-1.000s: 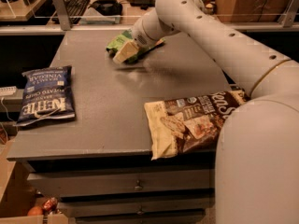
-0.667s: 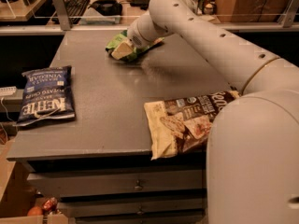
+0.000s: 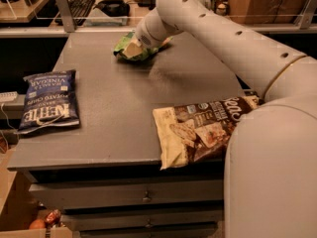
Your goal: Move green rice chip bag near brown chip bag
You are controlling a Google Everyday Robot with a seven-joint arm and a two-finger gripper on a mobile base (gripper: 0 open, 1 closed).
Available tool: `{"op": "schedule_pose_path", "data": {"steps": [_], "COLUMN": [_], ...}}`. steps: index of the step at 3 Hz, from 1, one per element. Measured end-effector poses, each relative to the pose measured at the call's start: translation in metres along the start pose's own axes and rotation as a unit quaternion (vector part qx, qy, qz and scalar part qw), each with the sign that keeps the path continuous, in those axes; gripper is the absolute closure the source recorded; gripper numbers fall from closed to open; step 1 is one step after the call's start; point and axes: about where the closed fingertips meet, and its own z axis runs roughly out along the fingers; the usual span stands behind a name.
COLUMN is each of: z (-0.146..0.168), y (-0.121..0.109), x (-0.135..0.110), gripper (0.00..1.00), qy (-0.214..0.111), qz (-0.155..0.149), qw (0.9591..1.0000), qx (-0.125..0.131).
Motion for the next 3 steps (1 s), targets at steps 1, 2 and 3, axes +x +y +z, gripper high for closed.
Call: {"op": "schedule_pose_path", "data": {"steps": [1,2,3], "z": [-0.030,-0.059,-0.080], "y": [-0.002,0.006,0.021], "x": [-0.023,-0.041,-0.044], "gripper": [1.00,1.00,1.00], "qy": [-0.002,0.005,0.017], "qz": [-0.048,-0.098,-0.124], "qw": [0.9988,0.9951,0.9922], "qx": [0.010,0.009,-0.004]}}
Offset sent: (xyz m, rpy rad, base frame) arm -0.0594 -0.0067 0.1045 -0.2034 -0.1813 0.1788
